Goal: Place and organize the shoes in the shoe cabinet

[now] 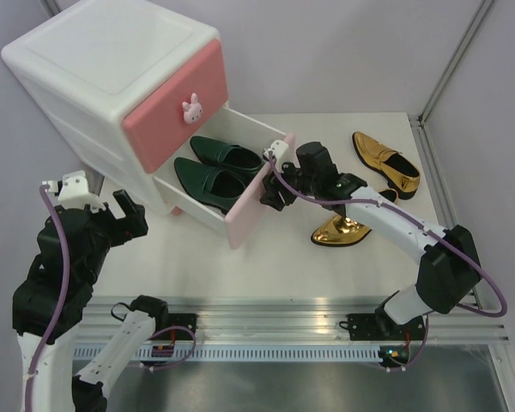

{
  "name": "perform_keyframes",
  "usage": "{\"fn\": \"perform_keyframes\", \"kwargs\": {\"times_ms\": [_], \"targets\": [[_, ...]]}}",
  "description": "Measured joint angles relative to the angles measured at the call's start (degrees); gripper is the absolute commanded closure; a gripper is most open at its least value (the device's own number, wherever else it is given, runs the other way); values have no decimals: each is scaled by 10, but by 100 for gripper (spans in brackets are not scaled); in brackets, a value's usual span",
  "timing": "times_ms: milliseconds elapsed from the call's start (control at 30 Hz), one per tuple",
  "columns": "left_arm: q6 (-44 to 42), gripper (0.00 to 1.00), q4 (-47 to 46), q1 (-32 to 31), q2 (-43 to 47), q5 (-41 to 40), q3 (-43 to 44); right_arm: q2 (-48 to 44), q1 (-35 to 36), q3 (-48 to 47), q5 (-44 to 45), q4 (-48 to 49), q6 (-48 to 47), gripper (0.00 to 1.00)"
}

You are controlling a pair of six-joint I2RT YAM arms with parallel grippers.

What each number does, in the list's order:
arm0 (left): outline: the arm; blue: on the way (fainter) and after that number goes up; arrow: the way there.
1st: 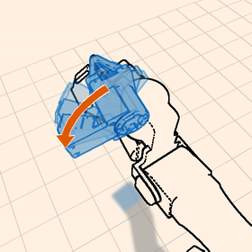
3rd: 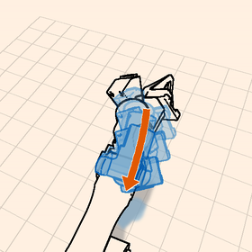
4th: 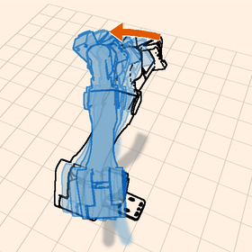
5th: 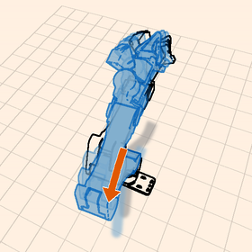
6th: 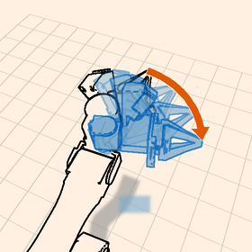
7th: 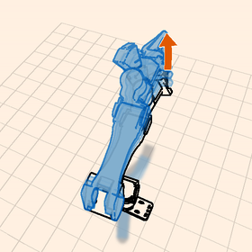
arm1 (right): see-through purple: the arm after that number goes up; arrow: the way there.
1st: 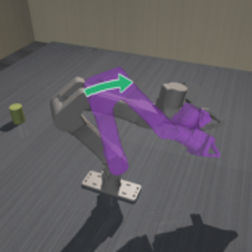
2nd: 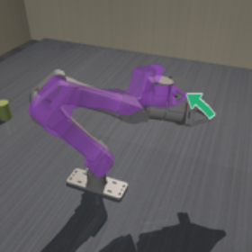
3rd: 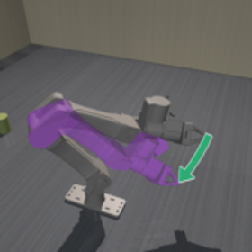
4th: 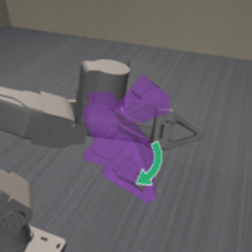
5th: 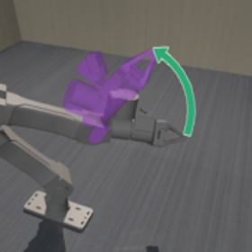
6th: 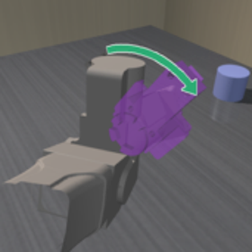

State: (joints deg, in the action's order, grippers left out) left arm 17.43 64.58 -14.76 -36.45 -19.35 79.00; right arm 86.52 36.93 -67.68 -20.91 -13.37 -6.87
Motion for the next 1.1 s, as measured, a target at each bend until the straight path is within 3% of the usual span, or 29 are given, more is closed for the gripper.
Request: {"fn": "perform_keyframes", "kwargs": {"times_ms": [300,667,1100], "targets": [[0,0,0,0,-2,3,0,76,25,-52,18,22,12,80],[0,0,0,0,17,12,-17,184,49,-149,33,121,50,71],[0,0,1,0,34,21,-42,336,75,-275,60,261,97,47]]}}
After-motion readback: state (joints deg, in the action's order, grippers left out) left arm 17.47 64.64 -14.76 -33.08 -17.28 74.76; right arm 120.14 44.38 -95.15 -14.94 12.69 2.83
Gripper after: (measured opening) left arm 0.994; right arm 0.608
